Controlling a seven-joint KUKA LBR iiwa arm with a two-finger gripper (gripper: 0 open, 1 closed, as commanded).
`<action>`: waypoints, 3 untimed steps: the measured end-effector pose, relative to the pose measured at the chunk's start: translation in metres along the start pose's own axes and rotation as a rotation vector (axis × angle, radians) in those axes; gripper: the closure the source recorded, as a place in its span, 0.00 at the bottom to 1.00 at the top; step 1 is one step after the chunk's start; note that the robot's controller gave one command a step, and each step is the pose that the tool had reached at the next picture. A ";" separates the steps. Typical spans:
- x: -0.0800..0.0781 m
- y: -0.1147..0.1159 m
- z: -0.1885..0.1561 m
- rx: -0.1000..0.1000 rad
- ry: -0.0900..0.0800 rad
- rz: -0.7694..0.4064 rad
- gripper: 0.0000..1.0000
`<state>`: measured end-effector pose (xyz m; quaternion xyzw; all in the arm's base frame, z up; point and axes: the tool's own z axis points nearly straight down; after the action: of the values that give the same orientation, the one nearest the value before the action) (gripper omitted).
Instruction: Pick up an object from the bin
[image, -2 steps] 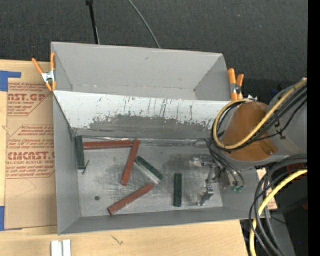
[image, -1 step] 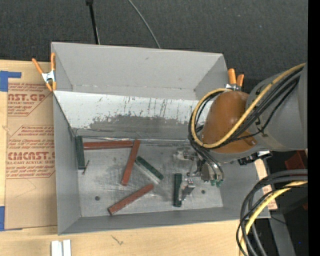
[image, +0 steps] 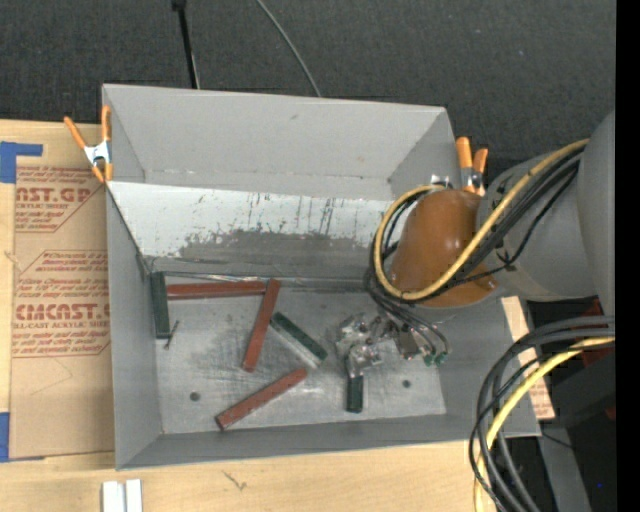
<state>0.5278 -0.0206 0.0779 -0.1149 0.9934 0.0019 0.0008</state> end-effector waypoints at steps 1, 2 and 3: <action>-0.004 -0.001 0.001 0.006 -0.023 0.002 0.00; -0.004 -0.002 0.001 0.006 -0.020 0.002 0.00; 0.045 -0.059 0.006 0.002 0.007 -0.436 1.00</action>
Offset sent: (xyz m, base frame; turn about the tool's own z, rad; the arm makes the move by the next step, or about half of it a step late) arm 0.0000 0.0000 0.0000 0.0000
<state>0.4971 -0.0883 0.0713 -0.3272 0.9449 0.0001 -0.0020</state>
